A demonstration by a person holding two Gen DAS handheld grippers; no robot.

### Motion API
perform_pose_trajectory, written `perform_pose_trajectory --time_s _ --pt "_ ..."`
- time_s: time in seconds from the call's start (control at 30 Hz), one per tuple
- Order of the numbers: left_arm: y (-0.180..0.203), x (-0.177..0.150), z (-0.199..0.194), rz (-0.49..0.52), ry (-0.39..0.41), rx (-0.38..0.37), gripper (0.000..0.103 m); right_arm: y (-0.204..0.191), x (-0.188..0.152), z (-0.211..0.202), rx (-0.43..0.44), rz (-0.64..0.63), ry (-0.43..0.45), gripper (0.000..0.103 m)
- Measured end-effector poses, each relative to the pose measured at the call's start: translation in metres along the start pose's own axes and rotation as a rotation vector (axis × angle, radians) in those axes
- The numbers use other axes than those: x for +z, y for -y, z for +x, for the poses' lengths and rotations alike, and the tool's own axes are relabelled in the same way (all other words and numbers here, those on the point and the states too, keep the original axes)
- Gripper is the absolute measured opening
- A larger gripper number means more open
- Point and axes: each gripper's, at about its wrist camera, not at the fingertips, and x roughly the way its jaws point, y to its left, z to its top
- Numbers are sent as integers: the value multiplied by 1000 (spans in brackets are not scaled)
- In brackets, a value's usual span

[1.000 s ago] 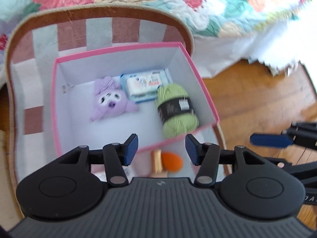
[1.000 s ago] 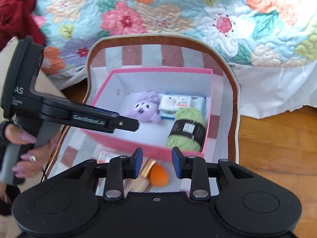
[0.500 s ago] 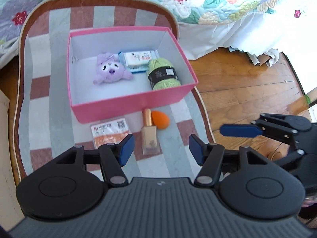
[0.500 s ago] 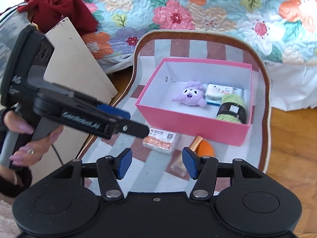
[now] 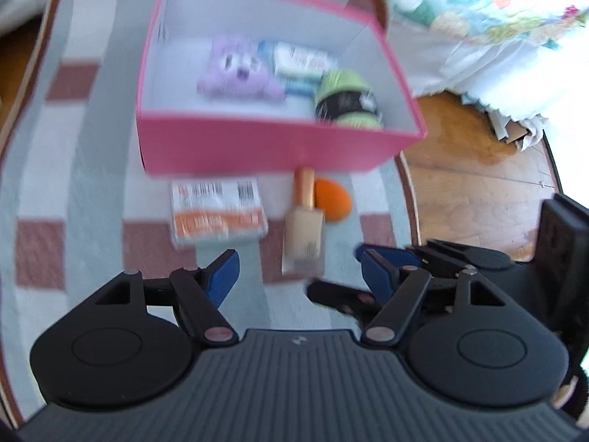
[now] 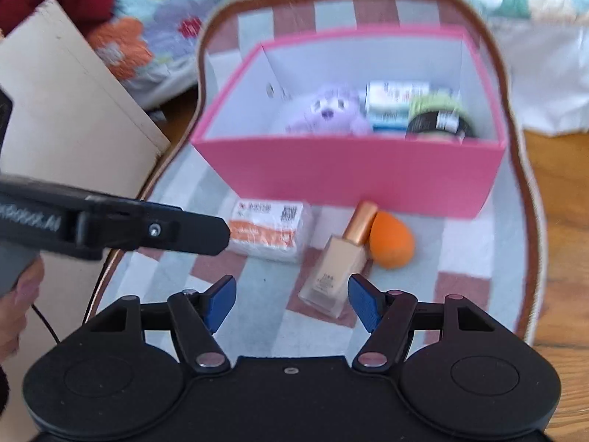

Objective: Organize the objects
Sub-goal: 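Reach the left gripper to the foundation bottle and close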

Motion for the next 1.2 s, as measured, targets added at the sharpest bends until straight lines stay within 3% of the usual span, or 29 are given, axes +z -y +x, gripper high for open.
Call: perform_pose_trajectory --time_s 0.13,0.23,0.33,0.43,0.5,0.57,0.67,0.73,0.8,1.03,1.2 --pt "-3 -9 21 0 -17 20 71 13 -8 27 -23 62 -38 72" --pt "-6 -12 34 -31 -6 -6 69 19 -13 32 -40 99 -58 72" --pt "-4 -12 46 -41 -1 32 63 20 -15 36 -57 89 -57 72" --pt "1 -12 55 -30 1 17 55 23 -17 49 -77 102 -103 72" --pt "4 -13 62 -24 2 10 49 24 -18 53 -81 96 -98 72" --pt "8 -13 69 -8 9 9 32 24 -16 54 -82 94 -81 72" --pt "8 -12 77 -21 14 -12 27 21 -11 55 -57 84 -53 72" --pt "6 -12 81 -44 -16 -13 26 18 -12 57 -61 59 -43 71" --pt "4 -13 83 -53 -36 -24 26 17 -16 61 -86 30 -55 48" --pt "-9 -22 84 -169 -58 -100 26 13 -20 56 -108 -10 -69 46" --pt "-12 -38 86 -206 -129 -164 27 13 -30 49 -78 -28 -174 49"
